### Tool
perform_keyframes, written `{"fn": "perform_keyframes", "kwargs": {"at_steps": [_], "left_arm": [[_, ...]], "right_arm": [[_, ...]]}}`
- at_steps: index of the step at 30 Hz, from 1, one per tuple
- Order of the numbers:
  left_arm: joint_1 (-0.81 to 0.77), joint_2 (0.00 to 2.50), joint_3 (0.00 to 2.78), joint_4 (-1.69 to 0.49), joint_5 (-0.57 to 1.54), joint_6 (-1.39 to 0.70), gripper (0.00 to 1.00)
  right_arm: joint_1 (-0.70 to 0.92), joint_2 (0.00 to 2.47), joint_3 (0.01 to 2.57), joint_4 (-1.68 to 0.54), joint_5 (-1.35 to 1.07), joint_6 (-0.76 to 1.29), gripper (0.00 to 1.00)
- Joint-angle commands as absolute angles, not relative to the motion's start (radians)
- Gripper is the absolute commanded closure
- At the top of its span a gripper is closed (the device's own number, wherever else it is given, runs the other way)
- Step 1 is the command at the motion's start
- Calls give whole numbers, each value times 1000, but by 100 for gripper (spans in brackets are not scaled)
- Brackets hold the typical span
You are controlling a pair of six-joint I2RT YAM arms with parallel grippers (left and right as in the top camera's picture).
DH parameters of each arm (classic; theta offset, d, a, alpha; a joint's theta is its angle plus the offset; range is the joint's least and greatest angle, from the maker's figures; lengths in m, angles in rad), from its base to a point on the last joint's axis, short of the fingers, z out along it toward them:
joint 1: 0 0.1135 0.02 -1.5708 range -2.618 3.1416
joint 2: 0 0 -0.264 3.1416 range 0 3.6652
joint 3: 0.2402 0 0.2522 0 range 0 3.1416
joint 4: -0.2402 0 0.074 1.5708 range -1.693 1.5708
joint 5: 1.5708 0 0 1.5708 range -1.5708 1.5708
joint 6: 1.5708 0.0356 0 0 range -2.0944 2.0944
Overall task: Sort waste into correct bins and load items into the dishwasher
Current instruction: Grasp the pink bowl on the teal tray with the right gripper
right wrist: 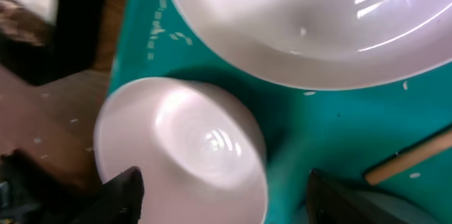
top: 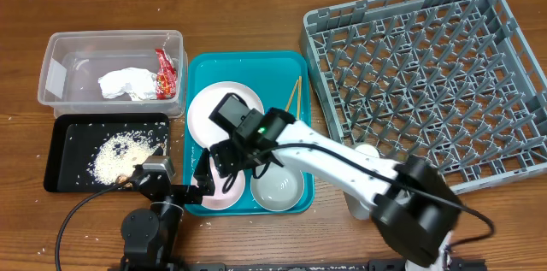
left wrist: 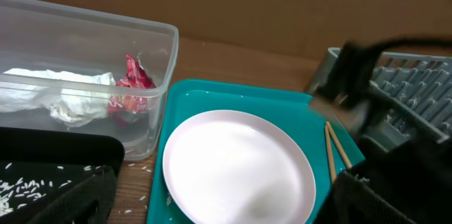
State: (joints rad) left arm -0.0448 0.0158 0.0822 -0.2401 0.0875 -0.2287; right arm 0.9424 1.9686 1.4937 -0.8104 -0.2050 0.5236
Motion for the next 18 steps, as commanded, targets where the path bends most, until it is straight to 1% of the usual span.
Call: {"fn": "perform_keyframes", "kwargs": {"at_steps": [1, 3, 4, 5, 7, 8, 10, 14, 16, 18], "left_arm": [[-39, 6, 73, -236, 101, -224, 0], [-39, 6, 73, -236, 101, -224, 0], [-39, 6, 73, -236, 101, -224, 0], [-39, 6, 73, -236, 101, -224, 0], [-39, 6, 73, -236, 101, -224, 0], [-39, 6, 73, -236, 101, -224, 0], [-39, 6, 73, -236, 101, -224, 0], [-39, 6, 73, -236, 101, -224, 0], [-39, 6, 73, -236, 101, -224, 0], [-39, 6, 73, -236, 101, -224, 0]], "right_arm": [[942, 2017, 1496, -806, -196, 552, 28], [941, 2043, 1496, -806, -197, 555, 38], [941, 2055, 1496, -806, -214, 555, 47], [940, 2058, 1496, -809, -227, 555, 61], [936, 2052, 1503, -818, -229, 554, 79], [934, 2047, 1509, -824, -229, 554, 86], [931, 2031, 1526, -842, -224, 554, 95], [925, 1974, 1574, -896, -151, 553, 96], [925, 1927, 1605, -933, -66, 550, 96], [925, 1874, 1637, -979, 70, 550, 96]]}}
